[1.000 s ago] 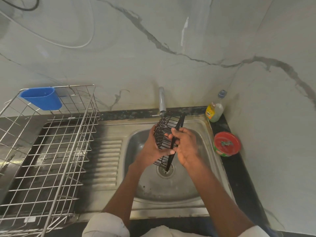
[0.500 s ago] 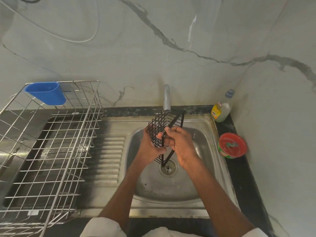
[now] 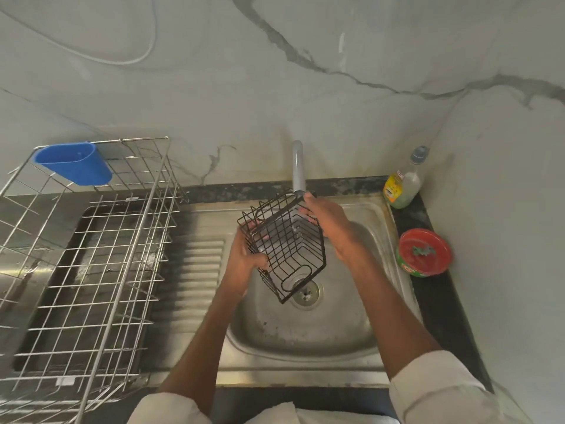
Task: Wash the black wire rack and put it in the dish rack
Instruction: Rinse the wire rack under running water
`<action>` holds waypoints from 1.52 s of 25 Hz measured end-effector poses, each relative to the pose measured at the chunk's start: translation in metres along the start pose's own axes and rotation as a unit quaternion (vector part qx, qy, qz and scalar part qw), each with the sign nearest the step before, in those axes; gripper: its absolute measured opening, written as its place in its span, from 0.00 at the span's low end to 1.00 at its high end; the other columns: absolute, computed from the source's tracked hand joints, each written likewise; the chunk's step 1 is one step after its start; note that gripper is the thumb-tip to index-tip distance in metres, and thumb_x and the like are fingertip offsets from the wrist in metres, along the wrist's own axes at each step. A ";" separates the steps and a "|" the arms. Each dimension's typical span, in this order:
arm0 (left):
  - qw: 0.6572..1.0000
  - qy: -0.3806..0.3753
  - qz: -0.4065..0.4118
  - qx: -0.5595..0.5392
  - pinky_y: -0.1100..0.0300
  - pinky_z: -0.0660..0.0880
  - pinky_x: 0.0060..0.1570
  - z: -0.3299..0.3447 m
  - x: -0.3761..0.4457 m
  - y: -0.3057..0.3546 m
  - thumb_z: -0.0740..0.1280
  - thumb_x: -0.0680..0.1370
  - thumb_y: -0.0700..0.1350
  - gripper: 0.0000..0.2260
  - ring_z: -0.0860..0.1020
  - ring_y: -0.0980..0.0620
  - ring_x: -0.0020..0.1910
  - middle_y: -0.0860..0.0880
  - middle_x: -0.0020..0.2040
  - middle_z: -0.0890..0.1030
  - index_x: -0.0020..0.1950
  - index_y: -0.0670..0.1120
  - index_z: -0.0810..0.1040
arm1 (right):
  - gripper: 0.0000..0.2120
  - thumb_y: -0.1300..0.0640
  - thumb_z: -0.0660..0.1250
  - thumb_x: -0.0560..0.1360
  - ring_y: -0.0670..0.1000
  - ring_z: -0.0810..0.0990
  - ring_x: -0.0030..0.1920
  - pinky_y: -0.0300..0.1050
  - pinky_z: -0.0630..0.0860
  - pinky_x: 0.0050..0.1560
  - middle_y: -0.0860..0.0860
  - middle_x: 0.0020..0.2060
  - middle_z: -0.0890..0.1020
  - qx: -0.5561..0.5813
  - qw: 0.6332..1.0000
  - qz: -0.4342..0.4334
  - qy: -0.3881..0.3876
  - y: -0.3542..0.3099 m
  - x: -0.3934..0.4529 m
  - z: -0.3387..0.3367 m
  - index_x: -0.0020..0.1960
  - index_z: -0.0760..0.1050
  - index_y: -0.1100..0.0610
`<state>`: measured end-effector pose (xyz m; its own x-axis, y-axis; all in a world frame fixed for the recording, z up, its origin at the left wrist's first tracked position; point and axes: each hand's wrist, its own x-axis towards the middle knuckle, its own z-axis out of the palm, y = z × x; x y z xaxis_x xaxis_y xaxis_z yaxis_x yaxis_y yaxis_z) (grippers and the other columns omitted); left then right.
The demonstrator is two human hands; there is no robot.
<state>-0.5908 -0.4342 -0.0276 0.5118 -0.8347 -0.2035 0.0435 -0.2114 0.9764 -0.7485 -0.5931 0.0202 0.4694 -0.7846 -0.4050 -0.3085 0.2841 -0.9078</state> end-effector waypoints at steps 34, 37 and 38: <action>0.988 -0.112 -0.075 0.077 0.51 0.83 0.35 0.085 0.092 0.033 0.63 0.84 0.32 0.17 0.82 0.43 0.41 0.35 0.47 0.82 0.69 0.48 0.79 | 0.54 0.17 0.68 0.59 0.53 0.77 0.69 0.62 0.76 0.67 0.48 0.73 0.75 0.054 0.978 0.025 0.199 0.026 -0.052 -0.064 0.78 0.66 0.43; 0.984 -0.121 -0.123 0.052 0.57 0.78 0.26 0.074 0.077 0.031 0.61 0.87 0.36 0.18 0.77 0.47 0.31 0.39 0.63 0.84 0.76 0.47 0.72 | 0.48 0.16 0.58 0.67 0.52 0.77 0.67 0.55 0.74 0.68 0.47 0.69 0.78 -0.025 0.983 0.028 0.179 0.029 -0.045 -0.060 0.75 0.72 0.47; 0.984 -0.104 -0.136 0.054 0.56 0.79 0.25 0.068 0.074 0.031 0.61 0.86 0.36 0.19 0.79 0.45 0.33 0.41 0.63 0.84 0.76 0.48 0.71 | 0.46 0.17 0.56 0.69 0.52 0.77 0.67 0.51 0.73 0.66 0.48 0.68 0.79 -0.060 0.984 0.013 0.165 0.033 -0.042 -0.056 0.76 0.72 0.48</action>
<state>-0.6098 -0.5365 -0.0175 0.3069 -0.8231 -0.4779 0.0573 -0.4852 0.8725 -0.8251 -0.5813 0.0132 0.1725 -0.9197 -0.3527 -0.4220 0.2546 -0.8701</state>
